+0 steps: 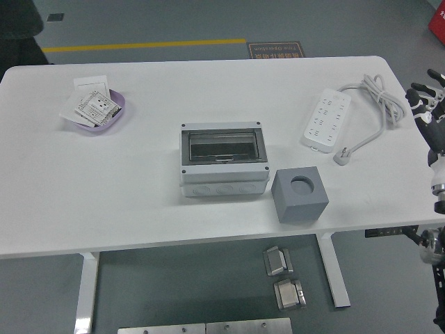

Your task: Pick up the cylinder from the cube,place it in the box,flap close box

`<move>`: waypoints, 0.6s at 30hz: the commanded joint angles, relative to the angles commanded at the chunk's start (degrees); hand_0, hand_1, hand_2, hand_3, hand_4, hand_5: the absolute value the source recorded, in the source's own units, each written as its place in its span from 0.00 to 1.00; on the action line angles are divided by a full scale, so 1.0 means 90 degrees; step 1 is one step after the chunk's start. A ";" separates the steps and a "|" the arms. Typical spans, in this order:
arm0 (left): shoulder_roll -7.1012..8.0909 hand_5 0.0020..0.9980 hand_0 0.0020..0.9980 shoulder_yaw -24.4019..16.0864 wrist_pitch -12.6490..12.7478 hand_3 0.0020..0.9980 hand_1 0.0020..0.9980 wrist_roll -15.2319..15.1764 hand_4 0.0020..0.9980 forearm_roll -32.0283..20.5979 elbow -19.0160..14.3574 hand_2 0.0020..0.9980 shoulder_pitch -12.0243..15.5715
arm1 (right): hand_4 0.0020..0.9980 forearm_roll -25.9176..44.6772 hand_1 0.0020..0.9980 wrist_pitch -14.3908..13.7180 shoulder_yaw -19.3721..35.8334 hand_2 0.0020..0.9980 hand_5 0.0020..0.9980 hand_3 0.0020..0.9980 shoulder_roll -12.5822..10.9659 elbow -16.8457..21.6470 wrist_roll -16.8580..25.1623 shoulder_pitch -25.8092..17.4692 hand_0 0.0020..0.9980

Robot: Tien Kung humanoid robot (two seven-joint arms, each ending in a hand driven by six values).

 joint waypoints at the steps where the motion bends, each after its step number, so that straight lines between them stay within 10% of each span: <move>1: 0.0001 0.26 0.62 -0.0002 0.0000 0.59 0.61 -0.0005 0.67 0.0001 0.0000 0.56 -0.0006 | 0.96 -0.0021 0.57 -0.0006 0.0004 0.63 0.50 0.77 -0.0005 0.0009 -0.0006 0.0002 0.65; 18: -0.0012 0.27 0.62 -0.0024 0.0003 0.59 0.61 -0.0012 0.68 0.0004 0.0000 0.56 -0.0079 | 0.98 -0.0339 0.57 -0.0047 0.0014 0.63 0.52 0.76 -0.0042 0.0149 -0.0086 0.0064 0.67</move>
